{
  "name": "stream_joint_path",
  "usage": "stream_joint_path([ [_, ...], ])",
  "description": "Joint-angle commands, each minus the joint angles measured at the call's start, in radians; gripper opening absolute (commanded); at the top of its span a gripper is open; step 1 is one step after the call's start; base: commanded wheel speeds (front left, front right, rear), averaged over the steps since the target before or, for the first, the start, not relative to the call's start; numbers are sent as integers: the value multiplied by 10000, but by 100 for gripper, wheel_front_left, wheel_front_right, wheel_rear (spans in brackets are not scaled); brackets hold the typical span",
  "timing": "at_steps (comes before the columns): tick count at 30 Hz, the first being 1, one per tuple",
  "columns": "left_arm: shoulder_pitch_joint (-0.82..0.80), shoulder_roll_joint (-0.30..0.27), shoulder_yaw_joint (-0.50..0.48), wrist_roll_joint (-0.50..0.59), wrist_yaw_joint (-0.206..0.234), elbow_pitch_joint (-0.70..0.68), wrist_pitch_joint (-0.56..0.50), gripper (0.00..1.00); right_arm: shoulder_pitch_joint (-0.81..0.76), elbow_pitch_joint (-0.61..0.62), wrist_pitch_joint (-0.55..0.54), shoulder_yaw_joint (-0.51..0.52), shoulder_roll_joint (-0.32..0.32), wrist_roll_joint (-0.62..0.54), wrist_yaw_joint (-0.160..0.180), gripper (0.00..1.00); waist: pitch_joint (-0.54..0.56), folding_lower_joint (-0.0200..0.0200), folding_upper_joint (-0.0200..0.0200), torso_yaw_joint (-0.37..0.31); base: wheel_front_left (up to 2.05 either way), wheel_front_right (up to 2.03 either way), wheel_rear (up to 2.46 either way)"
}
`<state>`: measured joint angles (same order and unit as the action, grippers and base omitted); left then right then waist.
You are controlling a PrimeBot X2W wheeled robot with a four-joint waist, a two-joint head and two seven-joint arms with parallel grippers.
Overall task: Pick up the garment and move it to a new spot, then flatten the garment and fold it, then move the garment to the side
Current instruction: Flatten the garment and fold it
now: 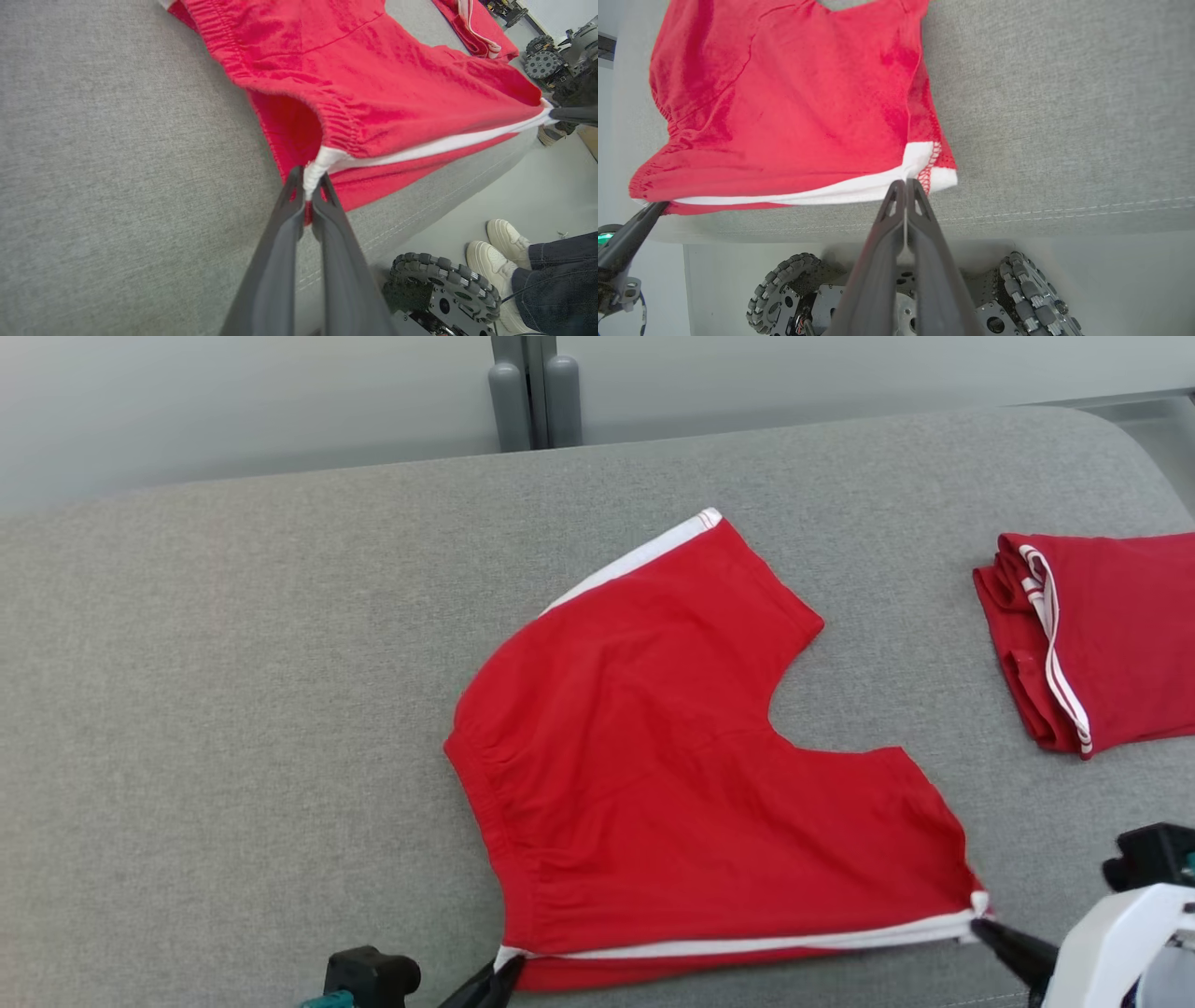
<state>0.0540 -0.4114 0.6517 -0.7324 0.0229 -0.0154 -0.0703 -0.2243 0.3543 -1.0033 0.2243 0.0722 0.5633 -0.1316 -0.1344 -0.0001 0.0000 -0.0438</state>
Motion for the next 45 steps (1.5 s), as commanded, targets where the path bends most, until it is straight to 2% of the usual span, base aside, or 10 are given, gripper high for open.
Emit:
stream_joint_path([
  [1,182,-44,-142,-85,171,-205,64,0,73,293,-30,236,-5,-178,20,0,12,1,0,97,0,0,0],
  [5,2,61,-338,-191,327,-538,176,0,801,559,138,146,-9,-720,20,0,-16,1,0,252,0,0,0],
  [12,-1265,458,-613,-156,280,-435,218,0,2816,-534,1048,-814,937,-1202,20,0,-235,1,0,569,0,0,0],
  [20,-3353,1427,-749,-173,-141,998,451,0,5876,-2896,3035,-2117,1564,-1262,18,0,-942,1,0,838,0,0,0],
  [27,-4785,2225,-842,94,-22,2502,883,0,8465,-5273,4735,-3226,1796,-1480,18,0,-1720,1,0,1147,0,0,0],
  [34,-5769,2820,-926,156,-15,3630,1343,0,10100,-7381,5697,-3818,1840,-1749,18,0,-2409,1,0,1595,0,0,0],
  [42,-6593,3163,-1110,43,-1,4610,1823,0,11249,-9017,6709,-4191,1633,-1950,18,0,-2826,1,0,1866,0,0,0],
  [44,-6713,3211,-1101,17,-20,4821,1932,33,11493,-9359,6870,-4306,1590,-2018,18,0,-2870,1,0,1877,0,0,0],
  [45,-6761,3239,-1087,5,-37,4905,1958,44,11583,-9511,6919,-4349,1563,-2041,18,0,-2883,1,0,1881,0,0,0],
])
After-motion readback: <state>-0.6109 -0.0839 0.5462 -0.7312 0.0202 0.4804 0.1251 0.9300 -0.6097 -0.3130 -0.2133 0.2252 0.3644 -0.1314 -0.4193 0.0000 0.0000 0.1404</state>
